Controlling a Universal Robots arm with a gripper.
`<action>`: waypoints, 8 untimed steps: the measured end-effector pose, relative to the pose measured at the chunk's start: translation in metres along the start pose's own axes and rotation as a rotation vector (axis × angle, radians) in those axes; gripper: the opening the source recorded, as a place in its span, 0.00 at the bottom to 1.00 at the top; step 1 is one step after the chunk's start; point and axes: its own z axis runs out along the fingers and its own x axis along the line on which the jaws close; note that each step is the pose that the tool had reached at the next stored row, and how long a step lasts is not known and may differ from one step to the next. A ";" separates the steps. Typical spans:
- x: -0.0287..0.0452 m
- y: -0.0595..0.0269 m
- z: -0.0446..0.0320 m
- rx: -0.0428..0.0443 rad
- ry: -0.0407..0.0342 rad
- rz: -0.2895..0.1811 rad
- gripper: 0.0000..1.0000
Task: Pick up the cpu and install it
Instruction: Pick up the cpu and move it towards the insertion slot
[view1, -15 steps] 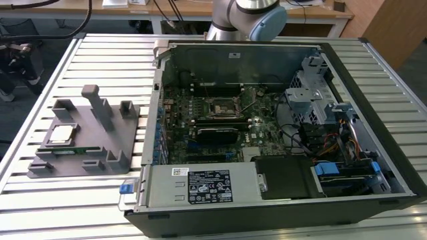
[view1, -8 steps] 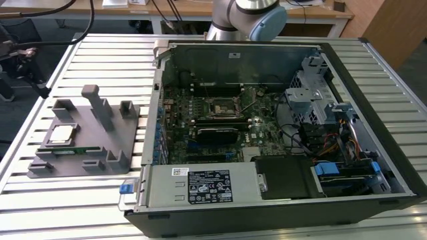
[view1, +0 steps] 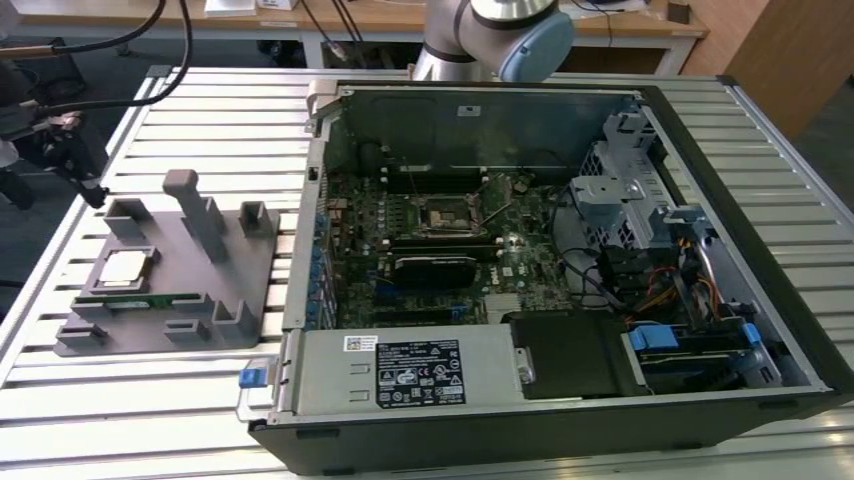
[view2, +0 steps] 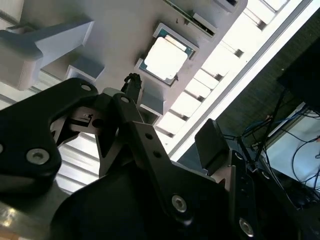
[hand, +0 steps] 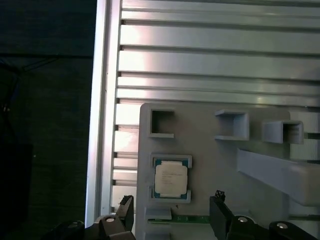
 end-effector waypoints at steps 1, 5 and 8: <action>0.0000 -0.0006 0.0018 0.0000 0.0000 0.000 0.71; 0.0001 -0.0015 0.0088 0.0000 0.0001 0.000 0.71; 0.0001 -0.0018 0.0129 -0.0002 0.0001 0.000 0.71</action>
